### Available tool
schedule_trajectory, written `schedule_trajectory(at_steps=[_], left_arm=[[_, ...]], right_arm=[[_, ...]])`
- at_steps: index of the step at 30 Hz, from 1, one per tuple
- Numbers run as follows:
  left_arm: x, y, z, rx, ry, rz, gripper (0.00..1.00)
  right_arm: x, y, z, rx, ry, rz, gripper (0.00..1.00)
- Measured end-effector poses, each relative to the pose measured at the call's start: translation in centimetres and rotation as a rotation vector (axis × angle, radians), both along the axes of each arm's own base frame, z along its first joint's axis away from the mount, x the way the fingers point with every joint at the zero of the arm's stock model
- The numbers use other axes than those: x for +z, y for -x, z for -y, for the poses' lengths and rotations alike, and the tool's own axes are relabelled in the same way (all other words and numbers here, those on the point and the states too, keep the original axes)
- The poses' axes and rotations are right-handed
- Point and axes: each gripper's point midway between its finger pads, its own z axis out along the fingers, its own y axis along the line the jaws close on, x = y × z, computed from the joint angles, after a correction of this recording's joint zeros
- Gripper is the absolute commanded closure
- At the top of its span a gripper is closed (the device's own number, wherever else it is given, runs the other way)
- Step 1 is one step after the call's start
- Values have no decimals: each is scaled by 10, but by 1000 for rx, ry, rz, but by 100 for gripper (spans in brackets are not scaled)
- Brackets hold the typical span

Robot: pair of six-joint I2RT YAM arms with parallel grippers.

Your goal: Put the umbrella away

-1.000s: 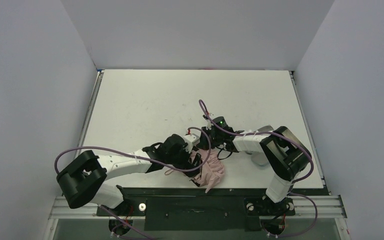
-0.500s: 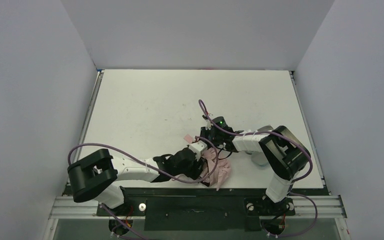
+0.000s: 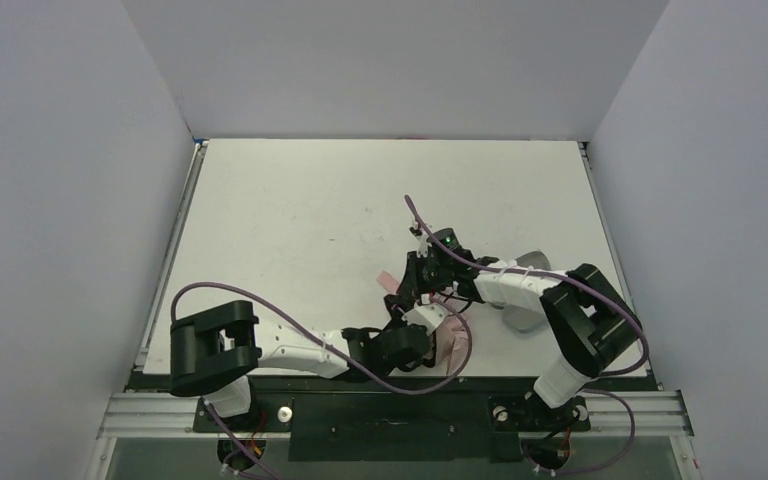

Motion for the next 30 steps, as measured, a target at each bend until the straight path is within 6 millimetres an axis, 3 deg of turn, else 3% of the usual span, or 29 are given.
schedule_trajectory(at_steps=[11, 19, 25, 27, 30], left_arm=[[24, -22, -43, -62, -414, 321, 100], [52, -21, -32, -173, -621, 579, 100], [28, -3, -20, -228, -776, 704, 100], [21, 3, -19, -226, -806, 730, 100], [17, 6, -19, -208, -829, 753, 100]], right_arm=[[98, -16, -7, 18, -102, 133, 100], [140, -22, -10, 67, -134, 172, 100], [153, -24, -15, 86, -137, 163, 100], [146, -30, -17, 82, -121, 144, 100], [118, -39, -20, 67, -75, 94, 100]])
